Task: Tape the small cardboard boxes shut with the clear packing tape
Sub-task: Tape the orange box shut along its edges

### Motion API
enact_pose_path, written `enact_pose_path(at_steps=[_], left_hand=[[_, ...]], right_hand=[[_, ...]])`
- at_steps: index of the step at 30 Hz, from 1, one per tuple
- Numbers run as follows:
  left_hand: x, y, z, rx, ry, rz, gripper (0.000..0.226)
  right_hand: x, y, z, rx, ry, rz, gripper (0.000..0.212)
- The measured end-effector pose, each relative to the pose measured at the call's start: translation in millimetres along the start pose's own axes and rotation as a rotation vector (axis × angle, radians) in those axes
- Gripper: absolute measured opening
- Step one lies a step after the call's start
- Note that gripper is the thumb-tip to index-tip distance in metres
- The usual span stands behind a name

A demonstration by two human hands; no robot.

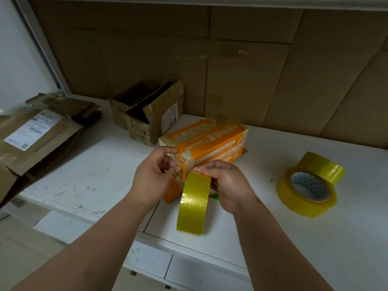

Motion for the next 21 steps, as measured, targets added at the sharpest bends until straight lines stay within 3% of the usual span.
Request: enact_pose_path(at_steps=[4,6,9,11,14,16,19,21], left_hand=[[-2.5,2.1,-2.3,0.132,-0.221,-0.065,0.043],[-6.4,-0.1,-1.9,0.111,-0.087,-0.088,0.045],[-14.4,-11.5,2.5,-0.028,0.262,-0.064,0.030],[-16.1,-18.4,5.0,-0.170,0.370,-0.073,0.014],[-17.0,-22.3,13.6,-0.396,0.505,0.012,0.029],[-19.3,-25.9,23.1,-0.444,0.579,0.145,0.041],[-19.7,-31.7,39.4,-0.276,0.614,0.293,0.048],[-16.5,-34.7,47.1,-0.125,0.539,0.294,0.039]], right_hand=[[-4.1,-2.9,0.9,0.015,0.041,-0.005,0.014],[-5.8,-4.2,0.7,0.020,0.045,-0.014,0.013],[-6.9,-6.2,-0.5,0.015,0.045,-0.031,0.012],[-7.4,-8.1,0.1,0.018,0.054,-0.032,0.010],[-8.4,-12.6,1.7,0.021,0.075,-0.033,0.011],[-9.4,-16.0,2.9,0.022,0.073,-0.027,0.010],[-8.2,-19.3,3.4,0.028,0.055,-0.032,0.011],[-7.0,-20.7,3.5,0.020,0.039,-0.041,0.012]])
Point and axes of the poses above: each hand's wrist, its own y-axis towards the middle knuckle, its own x-axis out of the back of the hand, z = x × y, the point moved 3 cm from there along y, towards the middle knuckle, and after that the axes turned 8 degrees about -x, right-handed, at the moved point
